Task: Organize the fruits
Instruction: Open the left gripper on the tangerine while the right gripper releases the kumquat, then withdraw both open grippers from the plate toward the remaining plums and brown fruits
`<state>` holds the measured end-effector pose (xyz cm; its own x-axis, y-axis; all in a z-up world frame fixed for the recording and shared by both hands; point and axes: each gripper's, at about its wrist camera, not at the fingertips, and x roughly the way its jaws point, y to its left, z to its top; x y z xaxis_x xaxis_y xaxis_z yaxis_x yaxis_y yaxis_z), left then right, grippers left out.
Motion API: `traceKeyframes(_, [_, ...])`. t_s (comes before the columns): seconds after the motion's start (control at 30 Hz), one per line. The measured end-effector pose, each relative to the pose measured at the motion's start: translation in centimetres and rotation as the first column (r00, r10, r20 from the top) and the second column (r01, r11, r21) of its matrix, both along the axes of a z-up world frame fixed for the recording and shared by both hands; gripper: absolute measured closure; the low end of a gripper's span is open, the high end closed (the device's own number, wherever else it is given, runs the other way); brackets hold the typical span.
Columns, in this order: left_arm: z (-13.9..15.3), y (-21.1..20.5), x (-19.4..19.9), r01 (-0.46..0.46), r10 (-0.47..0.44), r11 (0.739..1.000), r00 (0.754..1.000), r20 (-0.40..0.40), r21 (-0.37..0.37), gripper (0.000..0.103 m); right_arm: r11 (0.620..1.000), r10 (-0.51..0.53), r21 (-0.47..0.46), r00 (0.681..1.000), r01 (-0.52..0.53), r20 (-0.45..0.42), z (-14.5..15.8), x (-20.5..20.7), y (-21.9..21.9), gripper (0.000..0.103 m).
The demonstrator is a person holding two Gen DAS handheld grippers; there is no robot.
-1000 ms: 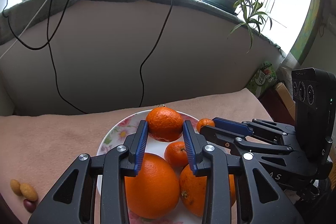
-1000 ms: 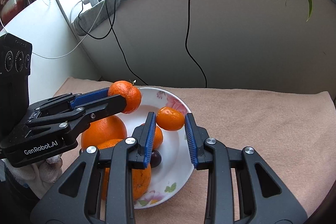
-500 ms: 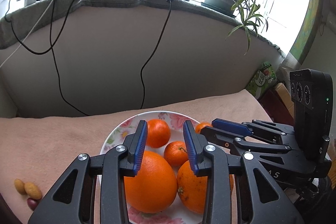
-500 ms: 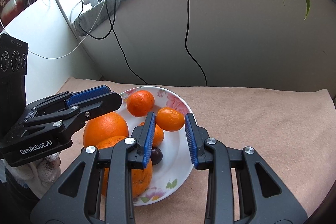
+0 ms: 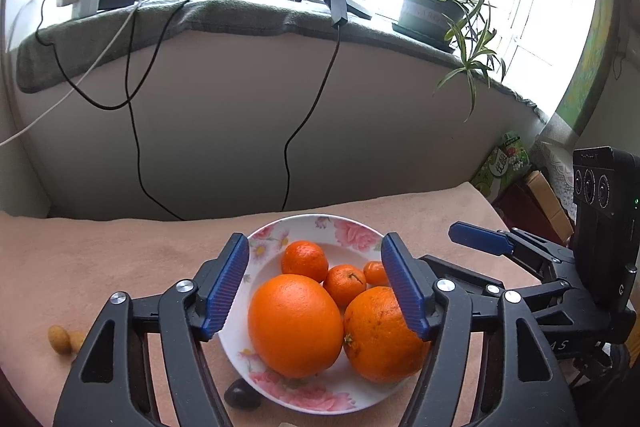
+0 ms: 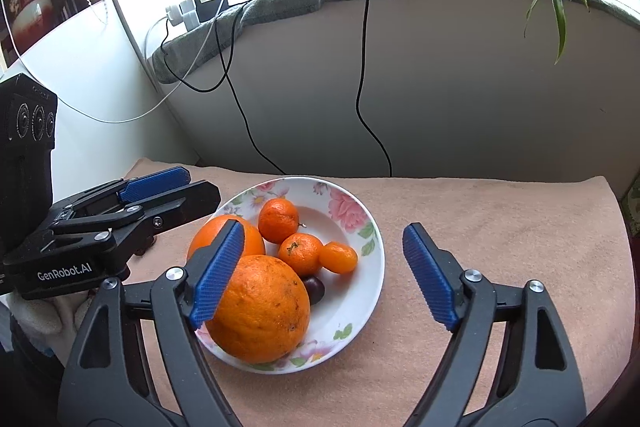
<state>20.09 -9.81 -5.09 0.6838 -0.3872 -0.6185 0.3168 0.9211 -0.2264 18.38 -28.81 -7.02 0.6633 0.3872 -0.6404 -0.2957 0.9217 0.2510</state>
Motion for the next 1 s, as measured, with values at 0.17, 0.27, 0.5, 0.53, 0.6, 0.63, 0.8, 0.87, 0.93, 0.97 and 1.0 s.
traceKeyframes(0.17, [0.7, 0.6, -0.9, -0.022, 0.022, 1.0, 1.0, 0.018, 0.01, 0.026, 1.0, -0.013, -0.013, 1.0, 0.013, 0.004, 0.4, -0.9, 0.2, 0.011])
traceKeyframes(0.27, [0.8, 0.9, -1.4, -0.025, 0.025, 1.0, 0.999, 0.023, 0.013, 0.026, 1.0, -0.013, -0.014, 1.0, 0.013, 0.01, 0.7, -1.6, 0.4, 0.011])
traceKeyframes(0.5, [1.3, 1.9, -3.1, -0.035, 0.034, 0.999, 0.999, 0.042, 0.023, 0.026, 1.0, -0.006, -0.022, 0.999, 0.007, 0.034, 1.5, -3.6, 1.2, 0.011])
traceKeyframes(0.53, [1.4, 2.1, -3.4, -0.036, 0.035, 0.999, 0.998, 0.047, 0.024, 0.026, 1.0, -0.002, -0.024, 0.999, 0.003, 0.04, 1.6, -3.9, 1.4, 0.011])
traceKeyframes(0.6, [1.5, 2.5, -3.9, -0.043, 0.042, 0.999, 0.998, 0.053, 0.025, 0.026, 0.999, 0.0, -0.038, 0.999, 0.002, 0.051, 1.8, -4.5, 1.9, 0.011])
traceKeyframes(0.63, [1.6, 2.6, -4.1, -0.045, 0.043, 0.999, 0.998, 0.055, 0.024, 0.026, 0.999, -0.001, -0.047, 0.998, 0.004, 0.057, 1.8, -4.8, 2.2, 0.011])
traceKeyframes(0.8, [1.9, 3.7, -5.5, -0.058, 0.056, 0.998, 0.996, 0.074, 0.031, 0.026, 0.999, -0.008, -0.047, 0.997, 0.011, 0.076, 2.1, -6.3, 3.0, 0.011])
traceKeyframes(0.87, [1.9, 4.3, -6.1, -0.064, 0.061, 0.997, 0.995, 0.077, 0.03, 0.026, 0.999, -0.016, -0.03, 0.996, 0.019, 0.085, 2.2, -6.9, 3.1, 0.011])
traceKeyframes(0.93, [1.8, 4.9, -6.6, -0.066, 0.064, 0.997, 0.995, 0.078, 0.027, 0.026, 1.0, -0.028, -0.006, 0.995, 0.029, 0.095, 2.3, -7.4, 3.1, 0.011])
traceKeyframes(0.97, [1.8, 5.2, -6.9, -0.071, 0.069, 0.997, 0.994, 0.079, 0.026, 0.026, 0.999, -0.033, 0.004, 0.995, 0.032, 0.099, 2.3, -7.7, 3.0, 0.011])
traceKeyframes(1.0, [1.8, 5.6, -7.1, -0.076, 0.074, 0.997, 0.994, 0.08, 0.025, 0.026, 0.999, -0.037, 0.011, 0.994, 0.036, 0.102, 2.3, -7.9, 3.1, 0.011])
